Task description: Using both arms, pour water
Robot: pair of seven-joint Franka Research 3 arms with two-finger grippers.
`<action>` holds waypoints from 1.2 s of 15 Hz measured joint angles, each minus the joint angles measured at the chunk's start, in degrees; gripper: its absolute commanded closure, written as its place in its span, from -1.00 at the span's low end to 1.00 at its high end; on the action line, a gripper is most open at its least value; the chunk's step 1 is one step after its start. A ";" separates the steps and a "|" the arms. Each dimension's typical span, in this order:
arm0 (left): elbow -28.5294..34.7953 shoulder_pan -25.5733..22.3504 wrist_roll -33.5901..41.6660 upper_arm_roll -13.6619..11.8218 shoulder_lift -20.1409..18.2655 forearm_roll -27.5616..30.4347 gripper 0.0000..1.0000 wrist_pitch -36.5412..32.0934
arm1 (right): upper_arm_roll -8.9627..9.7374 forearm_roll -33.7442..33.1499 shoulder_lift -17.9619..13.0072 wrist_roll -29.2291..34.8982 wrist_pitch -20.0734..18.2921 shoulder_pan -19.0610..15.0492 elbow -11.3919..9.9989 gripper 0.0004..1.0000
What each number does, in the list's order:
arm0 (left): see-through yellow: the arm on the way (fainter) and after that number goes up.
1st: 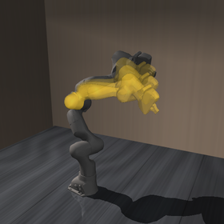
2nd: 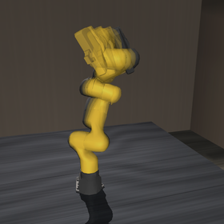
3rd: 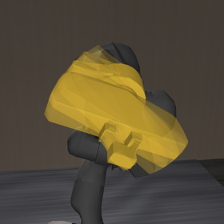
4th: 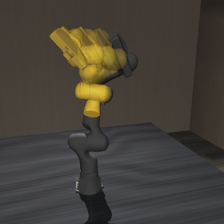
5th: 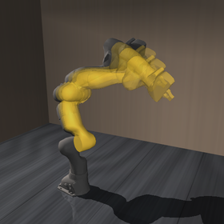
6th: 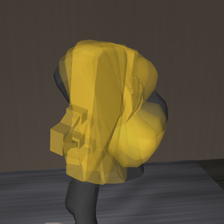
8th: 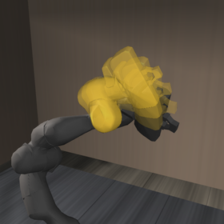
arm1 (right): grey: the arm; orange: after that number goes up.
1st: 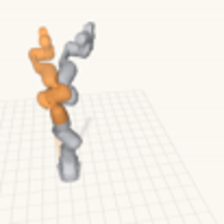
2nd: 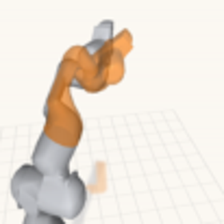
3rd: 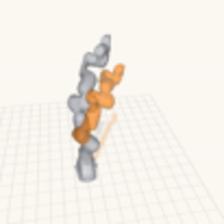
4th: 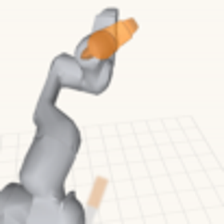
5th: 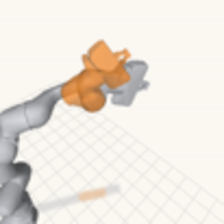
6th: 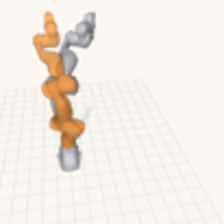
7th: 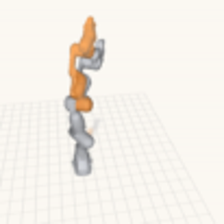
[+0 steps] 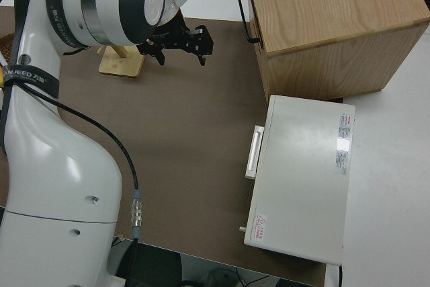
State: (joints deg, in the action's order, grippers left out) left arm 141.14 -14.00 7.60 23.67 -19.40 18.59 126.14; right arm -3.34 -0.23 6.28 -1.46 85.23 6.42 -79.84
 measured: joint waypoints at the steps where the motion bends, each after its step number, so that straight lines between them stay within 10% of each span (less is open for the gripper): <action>1: -0.26 -0.01 -0.37 -0.01 0.35 -0.95 1.00 -0.47 | 0.12 0.01 -0.04 0.00 0.00 0.22 0.03 -0.97; 18: -10.10 0.00 -5.65 -0.13 9.83 -9.48 1.00 -12.39 | 0.09 0.01 -0.03 0.01 0.00 0.44 0.05 -0.97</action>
State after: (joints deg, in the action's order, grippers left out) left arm 131.04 -13.99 1.95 23.54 -9.57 9.11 113.75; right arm -3.25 -0.23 6.25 -1.44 85.23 6.86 -79.79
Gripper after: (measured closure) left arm 0.370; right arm 0.009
